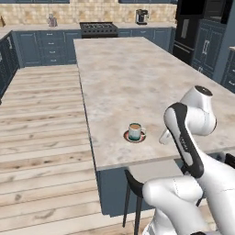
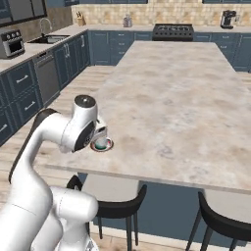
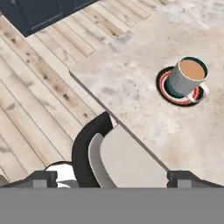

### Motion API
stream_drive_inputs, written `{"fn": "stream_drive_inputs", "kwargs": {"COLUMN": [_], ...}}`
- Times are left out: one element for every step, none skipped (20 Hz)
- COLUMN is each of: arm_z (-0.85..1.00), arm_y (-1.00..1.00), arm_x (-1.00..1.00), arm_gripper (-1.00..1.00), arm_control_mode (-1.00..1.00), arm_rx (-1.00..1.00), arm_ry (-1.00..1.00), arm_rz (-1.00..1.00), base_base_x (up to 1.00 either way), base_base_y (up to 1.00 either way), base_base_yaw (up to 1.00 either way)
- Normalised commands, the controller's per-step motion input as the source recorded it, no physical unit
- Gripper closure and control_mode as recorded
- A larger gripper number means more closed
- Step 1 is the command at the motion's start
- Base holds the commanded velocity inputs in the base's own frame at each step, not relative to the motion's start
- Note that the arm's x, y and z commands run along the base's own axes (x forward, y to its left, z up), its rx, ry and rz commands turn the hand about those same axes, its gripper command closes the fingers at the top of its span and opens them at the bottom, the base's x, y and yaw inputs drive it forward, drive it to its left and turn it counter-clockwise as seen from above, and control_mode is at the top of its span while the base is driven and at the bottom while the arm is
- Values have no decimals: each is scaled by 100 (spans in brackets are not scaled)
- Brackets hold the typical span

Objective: Pick the cup of tea, navigate to the dining table, and place it on the saucer.

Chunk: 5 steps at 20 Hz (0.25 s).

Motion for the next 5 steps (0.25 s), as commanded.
{"fn": "stream_drive_inputs", "kwargs": {"arm_z": [14,11,9,12,13], "arm_y": [0,0,0,0,0], "arm_x": [-100,-100,-100,-100,-100], "arm_gripper": [-100,-100,-100,-100,-100], "arm_control_mode": [-100,-100,-100,-100,-100], "arm_rx": [0,0,0,0,0], "arm_ry": [-10,-13,-14,-15,-16], "arm_rz": [-36,-36,-36,-36,-36], "base_base_x": [0,0,0,0,0], "base_base_y": [0,0,0,0,0], "base_base_yaw": [0,0,0,0,0]}}
